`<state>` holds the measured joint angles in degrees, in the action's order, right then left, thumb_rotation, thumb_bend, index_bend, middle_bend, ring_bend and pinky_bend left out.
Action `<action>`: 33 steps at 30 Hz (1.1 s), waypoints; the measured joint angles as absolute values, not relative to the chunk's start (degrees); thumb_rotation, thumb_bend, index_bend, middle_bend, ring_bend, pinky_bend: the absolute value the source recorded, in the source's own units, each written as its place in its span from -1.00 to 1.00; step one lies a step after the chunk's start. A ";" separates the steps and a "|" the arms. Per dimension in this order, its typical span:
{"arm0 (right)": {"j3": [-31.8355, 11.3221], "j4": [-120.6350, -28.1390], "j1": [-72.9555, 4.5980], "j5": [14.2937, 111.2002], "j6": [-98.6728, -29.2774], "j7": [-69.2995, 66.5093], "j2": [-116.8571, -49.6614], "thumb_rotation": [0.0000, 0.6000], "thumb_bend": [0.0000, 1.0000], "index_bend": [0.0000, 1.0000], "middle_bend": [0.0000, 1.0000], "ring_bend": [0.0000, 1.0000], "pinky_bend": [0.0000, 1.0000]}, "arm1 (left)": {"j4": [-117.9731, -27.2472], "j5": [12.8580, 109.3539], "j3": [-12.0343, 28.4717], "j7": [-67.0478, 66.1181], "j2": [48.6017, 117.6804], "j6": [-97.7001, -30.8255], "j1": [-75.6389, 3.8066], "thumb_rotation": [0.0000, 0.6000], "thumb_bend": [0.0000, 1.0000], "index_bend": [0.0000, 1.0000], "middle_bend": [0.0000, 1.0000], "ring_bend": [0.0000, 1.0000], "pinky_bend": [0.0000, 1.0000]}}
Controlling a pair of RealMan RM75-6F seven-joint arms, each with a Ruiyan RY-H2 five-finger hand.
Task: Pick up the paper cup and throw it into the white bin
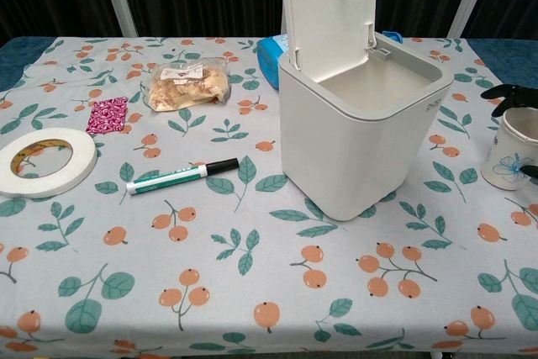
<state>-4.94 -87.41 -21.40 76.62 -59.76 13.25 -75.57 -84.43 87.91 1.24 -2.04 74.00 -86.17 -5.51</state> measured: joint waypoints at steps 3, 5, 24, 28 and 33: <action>-4.74 -87.43 -21.46 76.90 -60.29 13.34 -75.70 1.00 -0.45 -0.66 -0.46 -0.57 -0.01 | -84.42 87.84 1.32 -1.97 74.00 -86.02 -5.61 1.00 -0.49 -0.66 -0.69 -0.94 -0.78; -4.64 -87.39 -21.44 77.34 -60.90 13.10 -75.77 1.00 -0.44 -0.58 -0.43 -0.52 0.00 | -84.51 87.87 1.34 -2.01 73.96 -86.01 -5.65 1.00 -0.49 -0.66 -0.69 -0.94 -0.78; -6.44 -94.50 -19.55 85.69 -73.61 6.74 -67.70 1.00 -0.41 -0.35 -0.29 -0.36 0.00 | -85.42 88.04 1.53 -2.70 73.87 -85.49 -6.21 1.00 -0.49 -0.66 -0.69 -0.94 -0.78; -8.23 -99.32 -19.93 88.59 -76.13 4.88 -63.69 1.00 -0.41 -0.34 -0.28 -0.36 0.00 | -85.91 88.15 1.64 -3.05 73.76 -85.48 -6.38 1.00 -0.50 -0.66 -0.69 -0.94 -0.78; -10.21 -104.28 -22.53 91.31 -75.61 3.75 -60.89 1.00 -0.41 -0.34 -0.28 -0.36 -0.01 | -85.95 88.10 1.66 -3.08 73.81 -85.63 -6.33 1.00 -0.49 -0.66 -0.69 -0.94 -0.78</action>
<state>-10.21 -104.28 -22.53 91.31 -75.61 3.75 -60.89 -85.95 88.10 1.66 -3.08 73.81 -85.63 -6.33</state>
